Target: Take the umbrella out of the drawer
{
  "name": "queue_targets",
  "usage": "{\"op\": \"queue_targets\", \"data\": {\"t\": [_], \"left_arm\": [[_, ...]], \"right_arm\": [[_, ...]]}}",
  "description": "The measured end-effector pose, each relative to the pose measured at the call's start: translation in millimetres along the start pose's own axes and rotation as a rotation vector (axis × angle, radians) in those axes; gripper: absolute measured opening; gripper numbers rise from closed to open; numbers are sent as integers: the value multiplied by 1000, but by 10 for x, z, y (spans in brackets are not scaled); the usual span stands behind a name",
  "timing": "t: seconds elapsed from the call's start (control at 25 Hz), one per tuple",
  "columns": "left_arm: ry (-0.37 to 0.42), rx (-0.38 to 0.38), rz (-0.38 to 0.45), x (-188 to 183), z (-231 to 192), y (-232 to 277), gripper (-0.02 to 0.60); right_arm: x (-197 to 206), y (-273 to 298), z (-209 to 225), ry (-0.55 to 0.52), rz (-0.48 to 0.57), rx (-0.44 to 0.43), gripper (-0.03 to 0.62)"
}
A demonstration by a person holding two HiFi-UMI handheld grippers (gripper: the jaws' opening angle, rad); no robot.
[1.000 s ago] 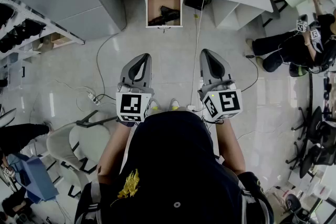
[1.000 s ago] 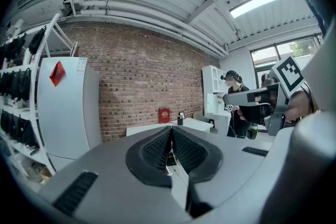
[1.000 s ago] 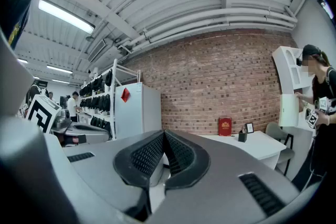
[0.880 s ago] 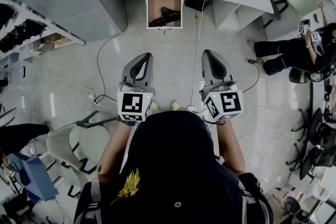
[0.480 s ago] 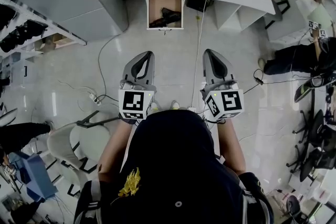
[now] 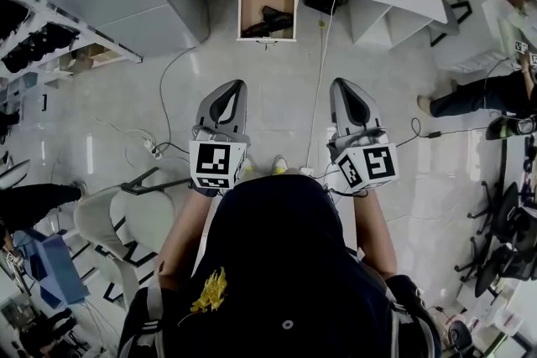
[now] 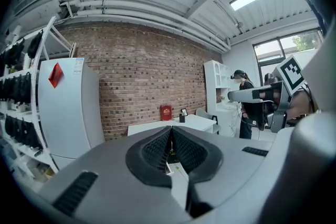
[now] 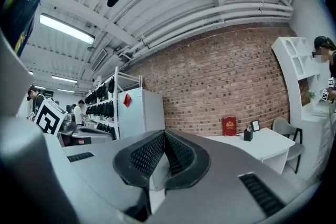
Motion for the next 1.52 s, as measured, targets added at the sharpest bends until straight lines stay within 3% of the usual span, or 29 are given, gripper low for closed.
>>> {"op": "queue_targets", "data": {"t": [0.84,1.2,1.52], "left_arm": [[8,-63,-91,-47,483,35,18],[-12,-67,-96,77,347,150,18],[-31,-60,-63,188,-17,439,18]], "right_arm": [[231,-211,509,75,-81,-67,28],[330,-100,567,73,-115,-42,28],[310,205,560,38,-115,6,28]]}}
Point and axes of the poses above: the fingertips, and each gripper's own axes: y forward along the fingers, z to its right, x out of its underside, the point moved 5 cm from there along -y, backward along the fingers, and after that the axes turned 15 degrees about y, right-handed, at the moved point
